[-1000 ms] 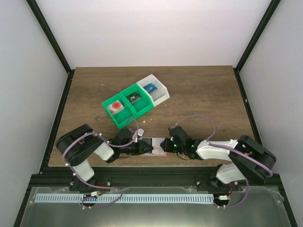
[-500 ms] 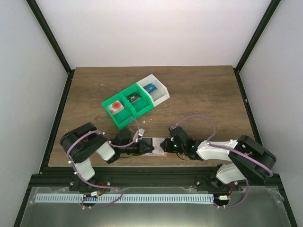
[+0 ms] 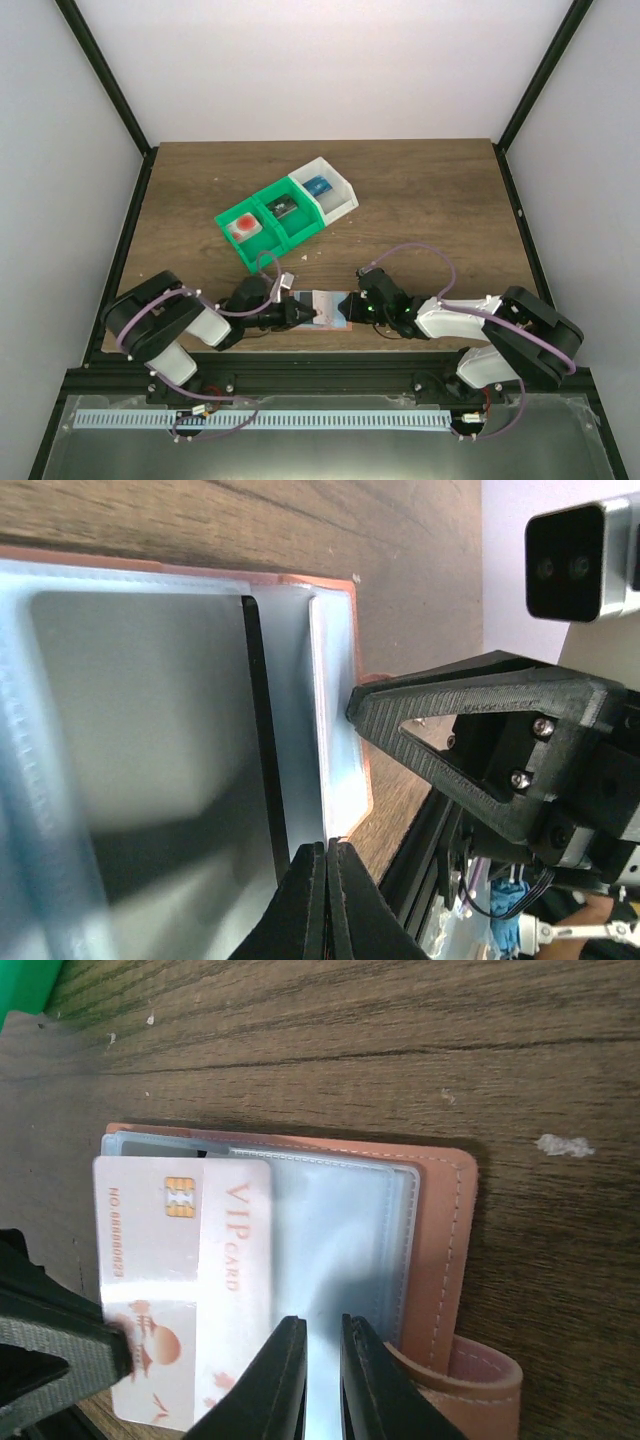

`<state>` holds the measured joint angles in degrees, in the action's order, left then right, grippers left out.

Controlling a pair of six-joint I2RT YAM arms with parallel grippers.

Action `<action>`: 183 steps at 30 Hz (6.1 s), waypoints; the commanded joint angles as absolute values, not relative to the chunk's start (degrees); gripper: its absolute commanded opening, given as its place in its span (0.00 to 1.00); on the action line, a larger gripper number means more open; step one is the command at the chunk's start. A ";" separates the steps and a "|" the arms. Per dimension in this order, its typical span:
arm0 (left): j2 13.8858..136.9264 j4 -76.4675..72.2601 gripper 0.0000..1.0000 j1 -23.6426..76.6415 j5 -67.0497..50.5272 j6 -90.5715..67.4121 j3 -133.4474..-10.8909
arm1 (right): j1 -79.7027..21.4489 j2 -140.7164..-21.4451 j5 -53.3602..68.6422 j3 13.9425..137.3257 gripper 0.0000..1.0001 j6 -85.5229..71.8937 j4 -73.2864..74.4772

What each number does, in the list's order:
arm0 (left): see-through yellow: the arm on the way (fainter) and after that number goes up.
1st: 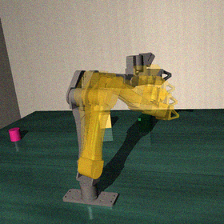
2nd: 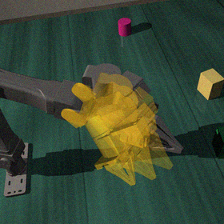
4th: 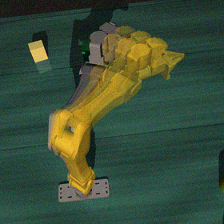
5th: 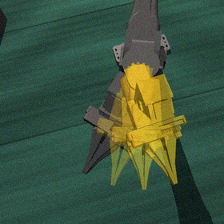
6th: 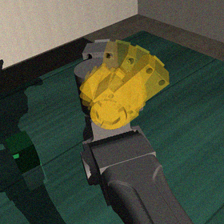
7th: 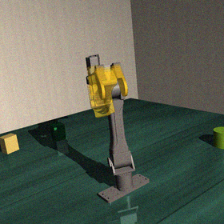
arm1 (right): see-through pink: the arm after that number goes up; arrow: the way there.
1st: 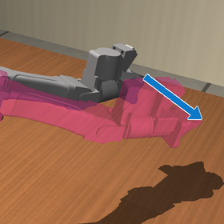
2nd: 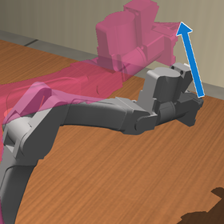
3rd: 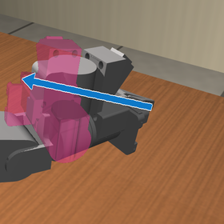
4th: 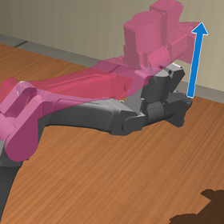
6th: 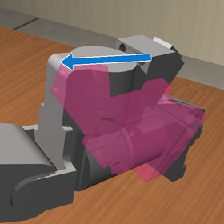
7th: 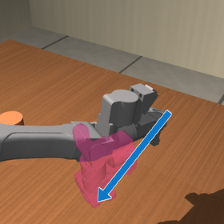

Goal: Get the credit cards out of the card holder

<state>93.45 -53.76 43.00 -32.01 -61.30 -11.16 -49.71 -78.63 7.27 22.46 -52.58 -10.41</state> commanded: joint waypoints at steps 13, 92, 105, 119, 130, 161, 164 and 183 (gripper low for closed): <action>66.47 -32.86 0.00 41.65 -20.83 -57.06 -9.25 | -50.27 -67.42 9.77 18.64 0.17 -52.95 -13.58; 55.96 -11.77 0.00 42.80 -63.71 -38.38 -27.12 | -50.11 -43.93 50.98 19.95 0.07 -41.33 -12.16; 52.38 -3.95 0.00 37.66 -54.35 -35.64 -30.16 | -50.10 -35.10 33.91 19.21 0.87 -42.58 -4.66; 40.46 7.06 0.00 36.51 -27.79 -32.22 -35.15 | -50.08 -27.17 22.04 18.93 1.00 -43.17 2.06; 34.64 5.96 0.00 36.54 -17.39 -38.11 -31.22 | -50.10 -26.03 21.20 16.97 1.00 -46.05 -1.11; 39.55 1.15 0.00 35.85 4.01 -49.38 -25.34 | -50.11 -22.28 17.32 15.32 1.00 -46.49 2.37; 39.99 2.12 0.00 35.75 5.65 -49.25 -26.25 | -50.12 -21.88 17.00 15.06 1.00 -46.55 2.68; 43.20 6.00 0.00 34.98 17.07 -48.52 -32.08 | -50.09 -18.62 16.03 16.42 1.00 -45.83 6.13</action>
<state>43.11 5.61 35.38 13.89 -49.98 -29.61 -49.87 -19.20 16.84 14.94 -46.78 5.10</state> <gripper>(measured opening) 0.018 0.997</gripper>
